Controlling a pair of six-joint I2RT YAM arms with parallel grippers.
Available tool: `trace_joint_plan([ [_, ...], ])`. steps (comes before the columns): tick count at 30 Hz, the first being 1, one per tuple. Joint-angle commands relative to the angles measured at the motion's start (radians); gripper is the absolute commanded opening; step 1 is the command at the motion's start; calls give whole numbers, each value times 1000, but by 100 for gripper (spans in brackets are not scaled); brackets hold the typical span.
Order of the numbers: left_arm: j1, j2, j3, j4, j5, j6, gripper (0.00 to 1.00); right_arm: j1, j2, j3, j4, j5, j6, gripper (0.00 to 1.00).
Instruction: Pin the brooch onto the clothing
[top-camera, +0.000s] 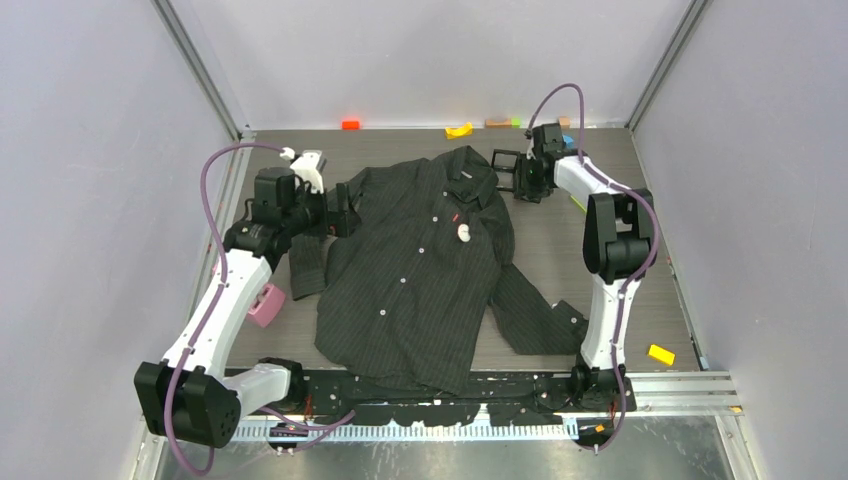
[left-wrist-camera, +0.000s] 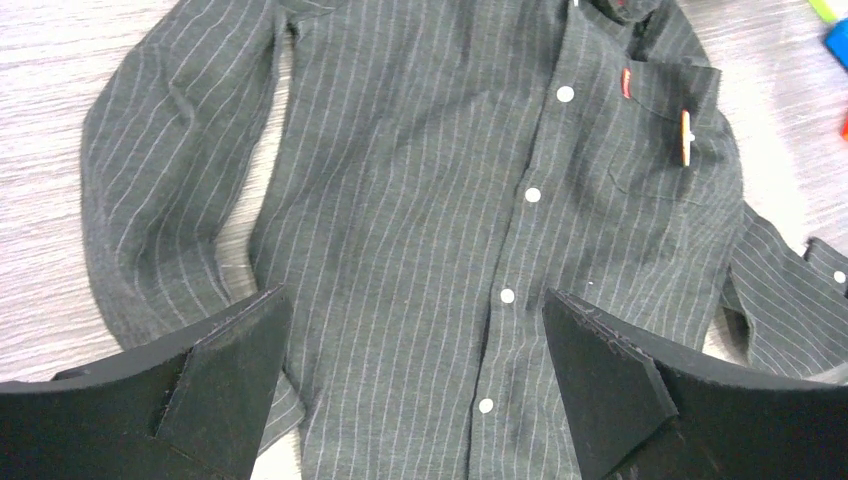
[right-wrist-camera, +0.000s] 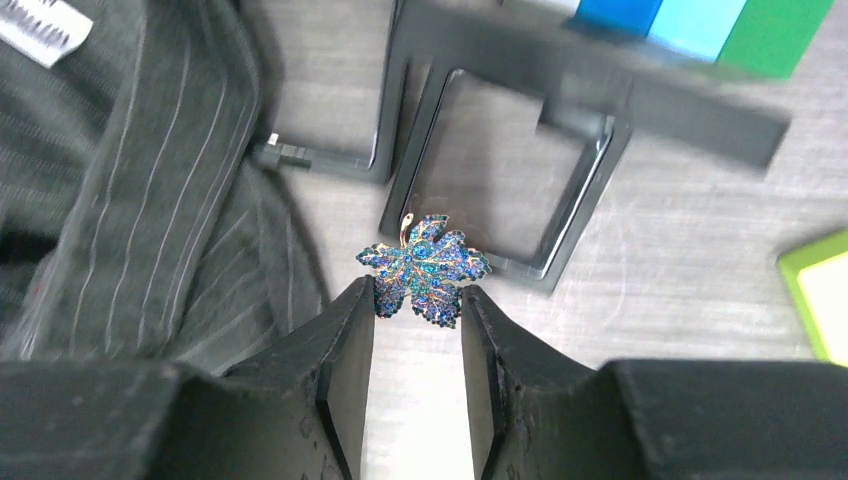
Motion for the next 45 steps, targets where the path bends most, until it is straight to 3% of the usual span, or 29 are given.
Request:
trace_joint_plan([
  [1,-10,-36,-12,72,98,26,100,6,-188,-108,36,-86,58,14],
  [8,-30,-37,-21,114,189,-69,100,27,-410,-321,120,-209,112,10],
  [12,-32,-46,-94,235,247,-296,100,122,-561,-477,209,-260,126,9],
  [16,-32,-30,-177,405,306,-523,100,275,-729,-663,403,-246,130,6],
  [20,-32,11,-232,567,402,-701,100,401,-848,-750,510,-216,136,2],
  [23,-40,45,-269,699,483,-802,99,465,-907,-774,557,-215,146,2],
  [27,-88,117,-252,721,543,-831,95,515,-919,-758,555,-245,148,2],
  [35,-217,208,-240,883,526,-911,87,570,-896,-694,490,-249,101,2],
  [40,-228,241,-237,889,525,-912,76,580,-904,-683,445,-248,87,2],
  [45,-238,262,-234,912,530,-921,50,587,-897,-668,403,-246,67,2],
])
